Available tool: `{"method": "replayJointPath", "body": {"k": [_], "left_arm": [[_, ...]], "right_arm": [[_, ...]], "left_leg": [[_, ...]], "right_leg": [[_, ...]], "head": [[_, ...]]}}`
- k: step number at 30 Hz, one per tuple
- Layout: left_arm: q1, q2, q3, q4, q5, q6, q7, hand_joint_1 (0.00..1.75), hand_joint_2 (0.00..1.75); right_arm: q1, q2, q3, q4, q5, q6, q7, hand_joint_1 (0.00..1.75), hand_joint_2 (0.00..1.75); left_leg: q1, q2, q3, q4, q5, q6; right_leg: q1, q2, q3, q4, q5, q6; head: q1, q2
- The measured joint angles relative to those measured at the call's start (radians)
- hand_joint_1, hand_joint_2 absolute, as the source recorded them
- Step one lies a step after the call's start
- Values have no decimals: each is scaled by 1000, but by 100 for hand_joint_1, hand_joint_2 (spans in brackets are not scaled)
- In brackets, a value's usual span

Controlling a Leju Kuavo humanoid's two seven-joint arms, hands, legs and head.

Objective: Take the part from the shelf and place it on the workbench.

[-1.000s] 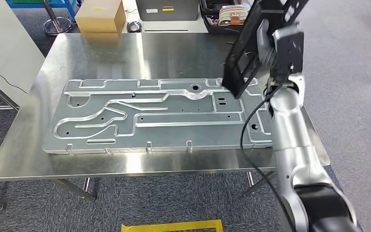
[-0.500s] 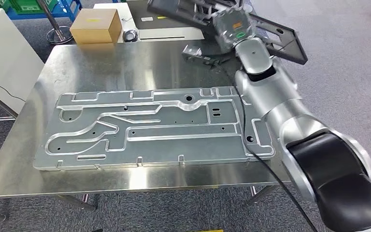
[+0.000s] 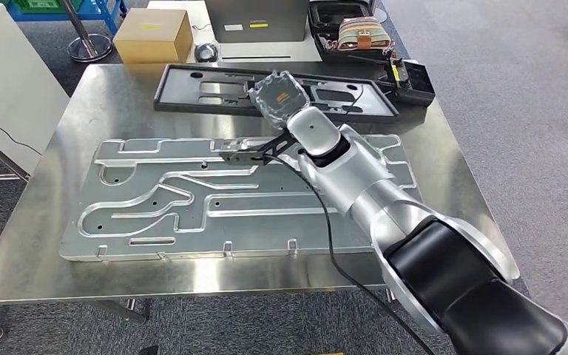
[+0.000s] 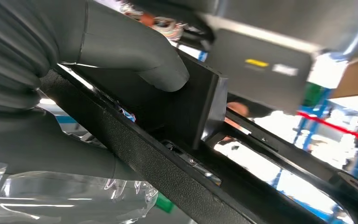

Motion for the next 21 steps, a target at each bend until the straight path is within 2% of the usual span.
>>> {"method": "replayJointPath", "body": {"k": [8, 21], "left_arm": [[-11, 0, -1, 0, -4, -1, 2, 0, 175], [-12, -4, -26, 0, -37, -2, 10, 0, 175]], "right_arm": [[48, 48, 23, 23, 8, -5, -7, 175, 175], [95, 49, 26, 55, 25, 41, 25, 175, 175]], "left_leg": [[-1, 0, 0, 2, 0, 6], [1, 1, 1, 2, 2, 6]], "right_leg": [[-1, -1, 1, -3, 3, 13], [0, 0, -1, 1, 4, 14]], "head": [[0, 0], [0, 0]]}}
